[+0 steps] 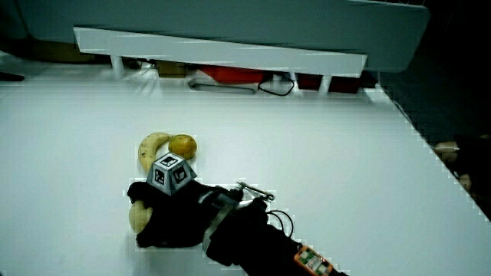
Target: Pick pear no leg
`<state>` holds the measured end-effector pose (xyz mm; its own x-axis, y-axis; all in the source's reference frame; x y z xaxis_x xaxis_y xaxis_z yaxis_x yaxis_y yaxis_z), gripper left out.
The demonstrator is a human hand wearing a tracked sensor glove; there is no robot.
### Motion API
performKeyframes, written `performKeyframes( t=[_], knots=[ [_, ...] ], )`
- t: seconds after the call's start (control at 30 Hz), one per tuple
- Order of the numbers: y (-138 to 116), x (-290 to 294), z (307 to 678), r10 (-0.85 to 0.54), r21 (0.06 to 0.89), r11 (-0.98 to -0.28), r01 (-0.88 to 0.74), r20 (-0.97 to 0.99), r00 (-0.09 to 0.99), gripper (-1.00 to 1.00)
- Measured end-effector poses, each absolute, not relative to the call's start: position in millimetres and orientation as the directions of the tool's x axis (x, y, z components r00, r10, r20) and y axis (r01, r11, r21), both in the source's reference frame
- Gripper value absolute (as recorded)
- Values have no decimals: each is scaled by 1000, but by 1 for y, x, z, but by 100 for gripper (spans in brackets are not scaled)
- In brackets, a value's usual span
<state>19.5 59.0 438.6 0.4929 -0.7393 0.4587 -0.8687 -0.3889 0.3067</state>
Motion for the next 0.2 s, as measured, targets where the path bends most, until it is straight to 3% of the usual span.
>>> performKeyframes(
  t=[0.2],
  knots=[
    [53,27,433,-737,279,-405,-871,464,491,100]
  ],
)
